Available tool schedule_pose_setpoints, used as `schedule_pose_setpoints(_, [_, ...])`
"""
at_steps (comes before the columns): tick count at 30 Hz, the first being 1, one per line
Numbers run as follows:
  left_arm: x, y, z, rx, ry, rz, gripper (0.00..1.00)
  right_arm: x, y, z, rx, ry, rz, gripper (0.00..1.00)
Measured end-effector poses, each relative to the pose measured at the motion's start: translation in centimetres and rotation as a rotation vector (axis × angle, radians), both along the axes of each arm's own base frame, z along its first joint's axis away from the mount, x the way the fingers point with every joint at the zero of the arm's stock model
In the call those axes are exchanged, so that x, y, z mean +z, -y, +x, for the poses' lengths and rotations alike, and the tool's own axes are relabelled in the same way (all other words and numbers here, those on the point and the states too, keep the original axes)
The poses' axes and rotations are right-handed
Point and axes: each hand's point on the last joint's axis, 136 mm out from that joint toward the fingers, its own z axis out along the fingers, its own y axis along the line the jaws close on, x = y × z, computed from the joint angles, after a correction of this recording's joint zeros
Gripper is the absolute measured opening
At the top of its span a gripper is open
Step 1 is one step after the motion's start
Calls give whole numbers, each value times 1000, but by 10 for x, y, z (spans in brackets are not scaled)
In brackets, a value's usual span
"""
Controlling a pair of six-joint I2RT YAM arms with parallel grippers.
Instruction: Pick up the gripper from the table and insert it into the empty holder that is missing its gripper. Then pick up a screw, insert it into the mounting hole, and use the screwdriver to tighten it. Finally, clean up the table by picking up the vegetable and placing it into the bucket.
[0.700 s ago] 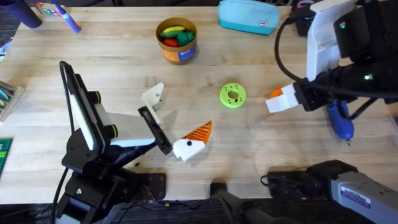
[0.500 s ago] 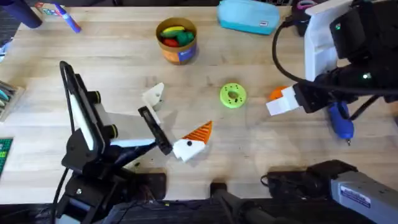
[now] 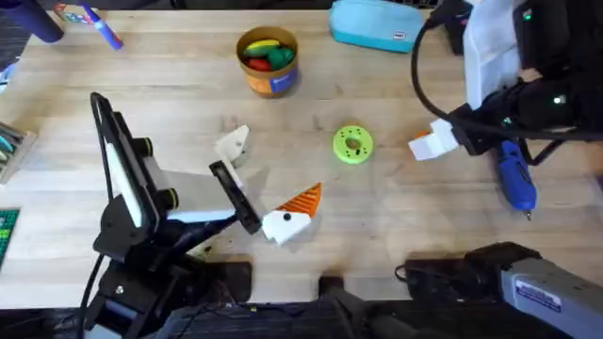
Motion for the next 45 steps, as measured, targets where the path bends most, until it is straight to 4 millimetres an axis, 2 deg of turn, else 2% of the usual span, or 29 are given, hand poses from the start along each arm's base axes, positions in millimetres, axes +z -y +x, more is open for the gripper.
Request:
schedule_pose_setpoints(8, [0, 0, 0, 0, 0, 0, 994, -32, 0, 2, 165, -146, -90, 981])
schedule_pose_setpoints(14, [0, 0, 0, 0, 0, 0, 994, -50, 5, 8, 189, -207, -109, 980])
schedule_pose_setpoints(20, [0, 0, 0, 0, 0, 0, 994, -53, 18, 14, 143, -208, -101, 894])
schedule_pose_setpoints(26, [0, 0, 0, 0, 0, 0, 994, -53, 17, 17, 135, -202, -71, 844])
schedule_pose_setpoints(31, [0, 0, 0, 0, 0, 0, 994, -57, 15, 17, 141, -213, -64, 525])
schedule_pose_setpoints(38, [0, 0, 0, 0, 0, 0, 994, -57, 15, 17, 142, -215, -64, 383])
schedule_pose_setpoints(41, [0, 0, 0, 0, 0, 0, 994, -57, 15, 17, 146, -215, -66, 227])
schedule_pose_setpoints(43, [0, 0, 0, 0, 0, 0, 994, -57, 15, 17, 150, -215, -68, 79])
schedule_pose_setpoints(45, [0, 0, 0, 0, 0, 0, 994, -57, 15, 18, 147, -213, -67, 15])
